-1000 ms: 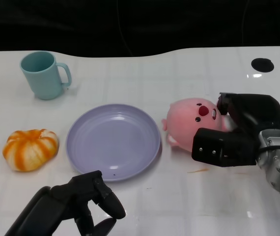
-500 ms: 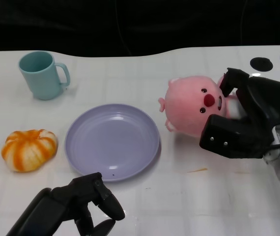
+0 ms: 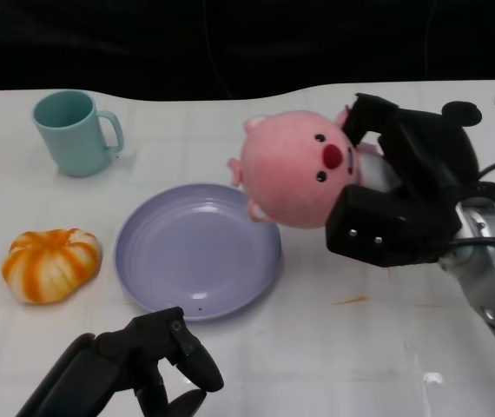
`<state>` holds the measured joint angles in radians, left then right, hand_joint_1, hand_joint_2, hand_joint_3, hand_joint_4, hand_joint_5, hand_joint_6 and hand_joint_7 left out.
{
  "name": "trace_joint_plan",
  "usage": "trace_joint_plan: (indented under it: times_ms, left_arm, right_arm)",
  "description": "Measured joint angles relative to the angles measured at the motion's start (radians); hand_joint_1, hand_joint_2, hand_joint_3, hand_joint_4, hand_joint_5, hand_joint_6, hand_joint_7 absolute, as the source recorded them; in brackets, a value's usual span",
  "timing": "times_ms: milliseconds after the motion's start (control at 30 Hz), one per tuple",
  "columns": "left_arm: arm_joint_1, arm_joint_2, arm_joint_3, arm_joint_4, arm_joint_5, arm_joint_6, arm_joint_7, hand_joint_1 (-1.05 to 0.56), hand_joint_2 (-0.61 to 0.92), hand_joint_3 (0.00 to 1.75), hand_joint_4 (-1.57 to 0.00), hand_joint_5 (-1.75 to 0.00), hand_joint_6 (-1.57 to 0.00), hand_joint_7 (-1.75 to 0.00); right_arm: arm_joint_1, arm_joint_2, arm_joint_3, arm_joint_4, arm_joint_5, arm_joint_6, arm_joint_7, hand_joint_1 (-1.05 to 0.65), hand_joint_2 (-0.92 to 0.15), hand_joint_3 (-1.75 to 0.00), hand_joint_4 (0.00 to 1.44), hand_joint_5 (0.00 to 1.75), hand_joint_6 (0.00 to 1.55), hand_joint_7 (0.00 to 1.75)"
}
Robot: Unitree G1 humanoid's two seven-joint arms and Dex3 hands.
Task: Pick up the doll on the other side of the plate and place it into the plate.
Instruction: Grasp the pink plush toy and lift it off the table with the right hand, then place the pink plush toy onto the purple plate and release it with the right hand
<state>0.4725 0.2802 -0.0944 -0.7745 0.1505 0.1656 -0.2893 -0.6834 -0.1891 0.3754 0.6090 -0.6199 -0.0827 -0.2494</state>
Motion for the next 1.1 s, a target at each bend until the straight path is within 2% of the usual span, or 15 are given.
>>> trace_joint_plan:
  times_ms: [233,467,533,633,667,700,800,833,867,933,967,1033,1100]
  left_arm:
    - [0.004,-0.011,-0.034,-0.01,0.016,0.006,0.002,-0.21,0.71,0.83,-0.67,-1.75,-0.61,-1.33]
    - [0.012,-0.022,-0.067,-0.028,0.038,0.011,0.002,-0.21,0.7,0.86,-0.68,-1.75,-0.61,-1.33]
    - [0.014,-0.026,-0.073,-0.032,0.041,0.018,0.002,-0.2,0.69,0.87,-0.69,-1.75,-0.61,-1.33]
    - [0.018,-0.031,-0.087,-0.045,0.046,0.03,0.004,-0.2,0.69,0.88,-0.7,-1.75,-0.61,-1.33]
    - [0.018,-0.032,-0.09,-0.05,0.05,0.031,0.006,-0.2,0.69,0.89,-0.7,-1.75,-0.61,-1.34]
    - [0.018,-0.034,-0.092,-0.053,0.051,0.032,0.007,-0.2,0.69,0.89,-0.71,-1.75,-0.62,-1.34]
    - [0.02,-0.036,-0.098,-0.06,0.053,0.037,0.011,-0.2,0.68,0.91,-0.71,-1.75,-0.62,-1.34]
    - [0.02,-0.037,-0.1,-0.062,0.054,0.041,0.011,-0.2,0.68,0.91,-0.72,-1.75,-0.62,-1.35]
    - [0.02,-0.038,-0.101,-0.064,0.056,0.043,0.011,-0.2,0.68,0.91,-0.72,-1.75,-0.62,-1.34]
    - [0.02,-0.039,-0.103,-0.067,0.067,0.049,0.011,-0.2,0.68,0.92,-0.74,-1.75,-0.62,-1.34]
    - [0.019,-0.039,-0.103,-0.068,0.071,0.053,0.011,-0.2,0.68,0.92,-0.74,-1.75,-0.62,-1.34]
    - [0.019,-0.04,-0.105,-0.068,0.072,0.06,0.011,-0.19,0.67,0.93,-0.72,-1.75,-0.62,-1.34]
    - [0.018,-0.04,-0.106,-0.069,0.073,0.062,0.011,-0.19,0.67,0.93,-0.72,-1.75,-0.62,-1.34]
  right_arm:
    - [-0.081,0.102,0.042,0.01,-0.012,0.026,0.048,-0.21,-0.25,-1.37,1.0,1.75,0.76,1.75]
    - [-0.144,0.195,0.091,0.108,-0.031,0.086,0.084,-0.23,-0.29,-1.32,1.01,1.75,0.76,1.75]
    - [-0.164,0.224,0.094,0.15,-0.03,0.112,0.093,-0.23,-0.34,-1.21,0.98,1.75,0.73,1.75]
    - [-0.193,0.255,0.105,0.213,-0.03,0.135,0.097,-0.22,-0.36,-1.13,0.95,1.75,0.71,1.75]
    - [-0.203,0.264,0.106,0.234,-0.03,0.141,0.095,-0.23,-0.4,-1.04,0.94,1.75,0.71,1.75]
    - [-0.211,0.271,0.107,0.251,-0.03,0.147,0.094,-0.23,-0.45,-0.94,0.93,1.75,0.7,1.67]
    - [-0.229,0.29,0.102,0.297,-0.014,0.158,0.092,-0.24,-0.66,-0.48,0.87,1.75,0.91,0.71]
    - [-0.234,0.296,0.101,0.309,-0.005,0.159,0.097,-0.25,-0.72,-0.35,0.79,1.71,0.88,0.4]
    - [-0.238,0.299,0.099,0.32,0.006,0.162,0.112,-0.28,-0.78,-0.26,0.69,1.62,0.82,0.23]
    - [-0.243,0.299,0.103,0.328,0.02,0.172,0.177,-0.42,-0.89,-0.12,0.34,0.89,0.6,0.05]
    - [-0.244,0.298,0.11,0.328,0.019,0.175,0.209,-0.47,-0.9,-0.11,0.28,0.68,0.53,0.03]
    - [-0.246,0.291,0.136,0.323,0.007,0.181,0.269,-0.59,-0.92,-0.15,0.18,0.47,0.39,0.01]
    - [-0.246,0.283,0.159,0.31,-0.01,0.194,0.319,-0.64,-0.92,-0.17,0.15,0.41,0.33,0.0]
